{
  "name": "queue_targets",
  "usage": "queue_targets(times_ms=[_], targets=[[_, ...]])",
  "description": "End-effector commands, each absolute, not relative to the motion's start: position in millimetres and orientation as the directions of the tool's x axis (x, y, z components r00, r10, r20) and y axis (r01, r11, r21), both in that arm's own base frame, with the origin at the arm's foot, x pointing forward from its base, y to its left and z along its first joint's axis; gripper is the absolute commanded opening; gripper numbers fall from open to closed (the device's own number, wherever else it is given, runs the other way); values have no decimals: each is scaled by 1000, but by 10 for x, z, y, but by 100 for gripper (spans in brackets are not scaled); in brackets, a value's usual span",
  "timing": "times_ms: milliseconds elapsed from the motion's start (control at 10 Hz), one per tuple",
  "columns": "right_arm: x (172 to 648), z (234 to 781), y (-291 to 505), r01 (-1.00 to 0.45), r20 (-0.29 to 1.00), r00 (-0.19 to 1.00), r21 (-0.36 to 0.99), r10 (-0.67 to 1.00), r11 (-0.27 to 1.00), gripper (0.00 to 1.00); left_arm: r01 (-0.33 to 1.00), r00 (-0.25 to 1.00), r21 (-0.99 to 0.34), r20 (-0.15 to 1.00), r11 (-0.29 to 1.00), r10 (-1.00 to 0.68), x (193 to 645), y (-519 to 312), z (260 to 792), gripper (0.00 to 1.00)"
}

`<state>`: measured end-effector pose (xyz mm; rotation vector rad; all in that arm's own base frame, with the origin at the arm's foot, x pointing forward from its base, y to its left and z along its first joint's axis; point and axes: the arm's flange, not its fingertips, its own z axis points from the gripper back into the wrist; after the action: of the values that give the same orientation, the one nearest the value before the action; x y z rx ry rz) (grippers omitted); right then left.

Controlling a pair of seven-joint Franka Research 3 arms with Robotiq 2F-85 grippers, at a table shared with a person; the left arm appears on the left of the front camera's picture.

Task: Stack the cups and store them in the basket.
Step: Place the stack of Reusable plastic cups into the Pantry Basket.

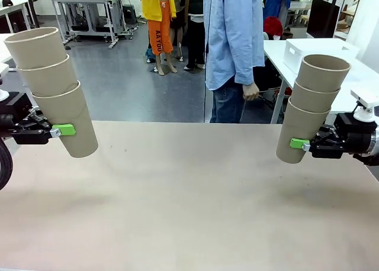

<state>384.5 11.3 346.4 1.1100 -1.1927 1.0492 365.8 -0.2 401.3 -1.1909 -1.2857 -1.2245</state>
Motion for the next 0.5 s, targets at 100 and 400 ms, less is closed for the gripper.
queue_targets(times_ms=[100, 400], targets=[[3847, 3495, 114, -985, 997, 74, 69, 26, 157, 84, 998, -68, 67, 997, 14, 38, 3630, 16, 4051, 85], [3847, 3495, 114, -985, 997, 74, 69, 26, 157, 84, 998, -68, 67, 997, 14, 38, 3630, 16, 4051, 85]])
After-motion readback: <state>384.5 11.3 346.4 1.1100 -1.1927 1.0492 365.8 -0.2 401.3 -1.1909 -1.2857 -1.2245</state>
